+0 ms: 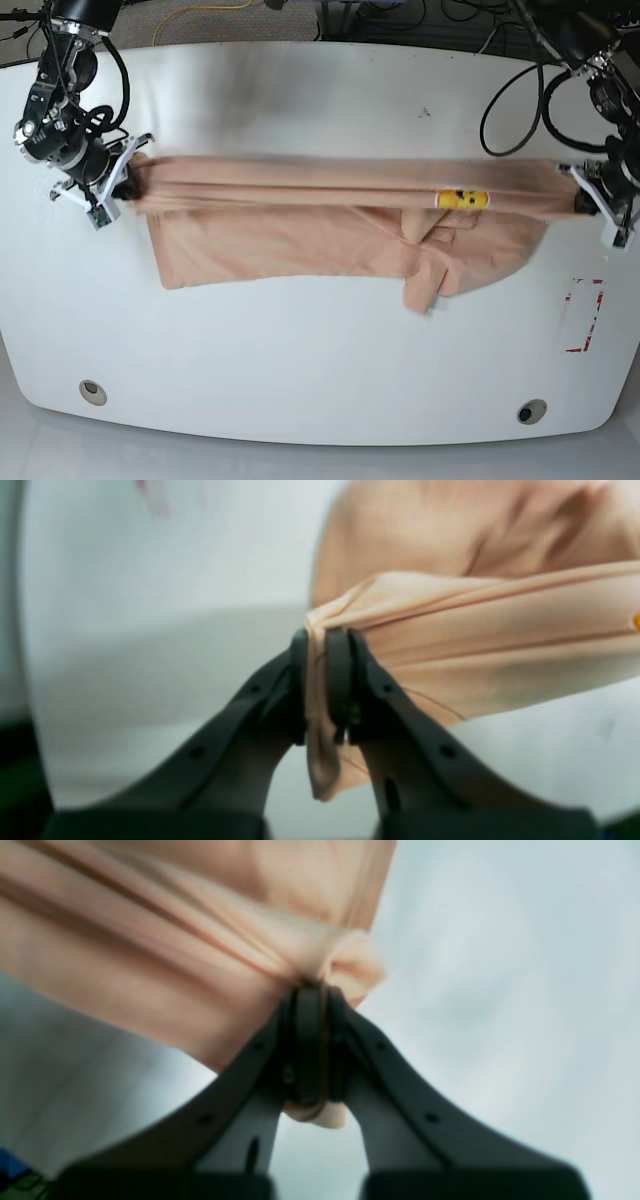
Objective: Fold the T-shirt properly
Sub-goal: 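Lay the T-shirt down, dragging both grippers back across the table, then pull the held shirt edge taut and open both grippers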
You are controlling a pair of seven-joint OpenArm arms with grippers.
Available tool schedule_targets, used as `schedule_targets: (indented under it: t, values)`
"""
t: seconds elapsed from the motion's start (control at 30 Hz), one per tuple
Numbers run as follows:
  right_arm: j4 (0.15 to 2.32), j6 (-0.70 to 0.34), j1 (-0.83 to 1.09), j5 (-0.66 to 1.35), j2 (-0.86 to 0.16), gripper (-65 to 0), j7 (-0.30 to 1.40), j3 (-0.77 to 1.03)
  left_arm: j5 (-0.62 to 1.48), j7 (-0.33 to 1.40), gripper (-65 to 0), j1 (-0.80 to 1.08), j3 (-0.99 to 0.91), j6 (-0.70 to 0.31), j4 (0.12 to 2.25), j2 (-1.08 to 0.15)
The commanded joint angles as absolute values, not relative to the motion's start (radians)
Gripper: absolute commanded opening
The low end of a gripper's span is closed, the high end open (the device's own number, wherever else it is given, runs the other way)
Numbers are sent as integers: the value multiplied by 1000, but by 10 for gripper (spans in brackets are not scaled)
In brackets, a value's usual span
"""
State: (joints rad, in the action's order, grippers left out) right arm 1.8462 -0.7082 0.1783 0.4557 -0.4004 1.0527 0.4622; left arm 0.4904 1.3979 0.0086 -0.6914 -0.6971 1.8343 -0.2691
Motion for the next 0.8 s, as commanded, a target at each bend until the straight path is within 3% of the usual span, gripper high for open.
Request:
schedule_targets:
  t: [0.0, 0.43, 0.77]
  values:
    - [1868, -698, 225, 429, -421, -650, 1049, 476, 449, 1383, -628, 44, -710, -698, 1851, -300]
    - [1867, -698, 383, 429, -354, -650, 1049, 473, 441, 1299, -628, 229, -707, -698, 1779, -331]
    - [1860, -698, 446, 429, -351, -650, 1049, 470, 441, 1285, -628, 251, -708, -698, 1705, -361]
